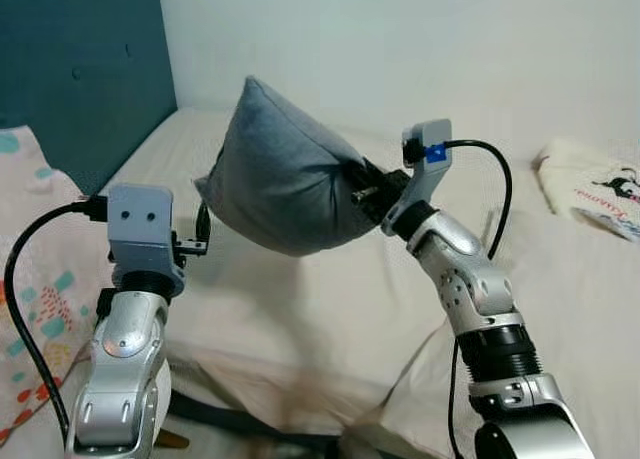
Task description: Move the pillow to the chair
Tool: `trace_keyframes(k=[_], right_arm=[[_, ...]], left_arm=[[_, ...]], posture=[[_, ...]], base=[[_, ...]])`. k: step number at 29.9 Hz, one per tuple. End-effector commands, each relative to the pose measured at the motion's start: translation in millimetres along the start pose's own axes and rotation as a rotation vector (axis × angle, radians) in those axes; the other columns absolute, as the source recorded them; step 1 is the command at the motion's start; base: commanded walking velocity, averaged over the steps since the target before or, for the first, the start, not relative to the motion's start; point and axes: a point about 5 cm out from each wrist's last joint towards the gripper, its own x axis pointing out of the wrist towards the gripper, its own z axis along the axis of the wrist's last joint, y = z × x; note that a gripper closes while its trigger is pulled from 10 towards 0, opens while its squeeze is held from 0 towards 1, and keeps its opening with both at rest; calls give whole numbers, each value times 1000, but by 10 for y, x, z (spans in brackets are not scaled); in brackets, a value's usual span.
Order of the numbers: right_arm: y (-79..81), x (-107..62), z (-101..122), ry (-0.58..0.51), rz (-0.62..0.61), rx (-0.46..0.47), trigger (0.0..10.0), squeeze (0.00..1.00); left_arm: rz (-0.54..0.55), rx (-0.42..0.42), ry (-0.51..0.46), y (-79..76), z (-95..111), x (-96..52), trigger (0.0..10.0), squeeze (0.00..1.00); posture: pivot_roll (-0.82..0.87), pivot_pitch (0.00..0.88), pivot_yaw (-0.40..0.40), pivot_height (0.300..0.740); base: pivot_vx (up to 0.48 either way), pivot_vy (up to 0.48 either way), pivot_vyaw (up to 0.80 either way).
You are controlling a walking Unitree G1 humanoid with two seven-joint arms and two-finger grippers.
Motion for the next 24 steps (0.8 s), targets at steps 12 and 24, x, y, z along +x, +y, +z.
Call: trace_keyframes(k=[12, 24], right_arm=[[162, 38, 128, -70, 63, 70, 0, 0], [316, -19, -185, 14, 91, 125, 0, 0]], left_arm=[[1, 6, 21, -14, -64, 13, 10000, 0], [-6, 18, 33, -5, -98, -12, 10000, 0]], posture=[[22, 0, -130, 685], [30, 0, -126, 730]], base=[[0, 0, 0], [-262, 0, 0]])
